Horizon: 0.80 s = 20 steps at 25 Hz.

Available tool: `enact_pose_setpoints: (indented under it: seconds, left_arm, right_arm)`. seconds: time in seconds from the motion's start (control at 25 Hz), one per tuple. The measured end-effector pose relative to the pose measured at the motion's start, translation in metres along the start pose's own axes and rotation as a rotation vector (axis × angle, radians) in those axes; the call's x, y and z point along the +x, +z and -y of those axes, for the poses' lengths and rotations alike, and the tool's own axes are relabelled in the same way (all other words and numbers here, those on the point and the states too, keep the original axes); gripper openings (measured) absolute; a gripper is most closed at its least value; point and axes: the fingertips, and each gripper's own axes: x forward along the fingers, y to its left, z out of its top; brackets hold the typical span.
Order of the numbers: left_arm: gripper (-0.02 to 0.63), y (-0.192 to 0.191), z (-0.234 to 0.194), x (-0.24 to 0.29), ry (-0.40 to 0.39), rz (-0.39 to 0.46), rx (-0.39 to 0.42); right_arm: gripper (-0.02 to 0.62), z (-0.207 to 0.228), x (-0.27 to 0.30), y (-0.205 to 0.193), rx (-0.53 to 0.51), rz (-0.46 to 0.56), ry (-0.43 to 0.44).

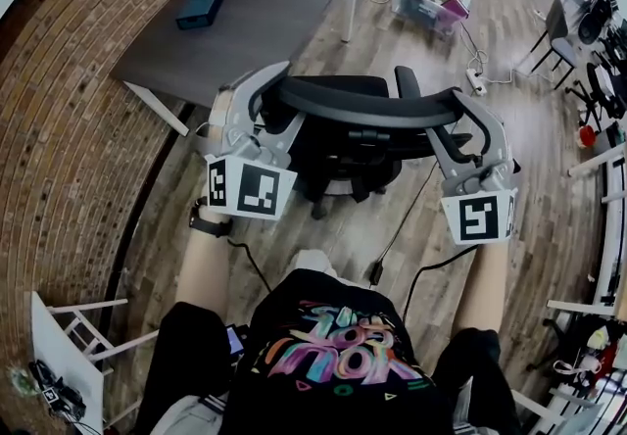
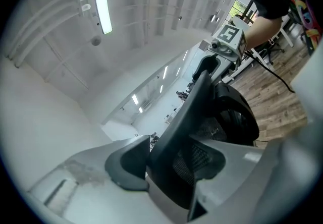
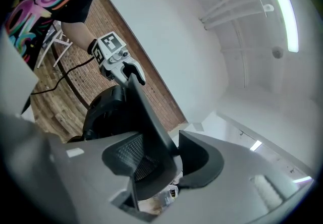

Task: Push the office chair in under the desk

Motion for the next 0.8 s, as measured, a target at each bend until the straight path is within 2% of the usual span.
enact_pose_setpoints:
  seconds: [0.36, 0.6, 0.8]
  left_arm:
    - [0.193, 0.001, 0.002, 0.031, -0.035, 0.016, -0.02]
    - [0.187, -0.007, -0.002, 0.057, -0.079, 0.038, -0.037]
    - [0.178, -0.014, -0.006, 0.079, -0.096, 0.042, -0.012]
  right_arm:
    - [0.215, 0.025, 0.025, -0.033, 0.056, -0.055, -0.027]
    - [0.217, 0.039, 0.048, -0.05, 0.05, -0.085, -0.052]
    - [0.216, 0.05, 0.065, -0.063, 0.058, -0.1, -0.097]
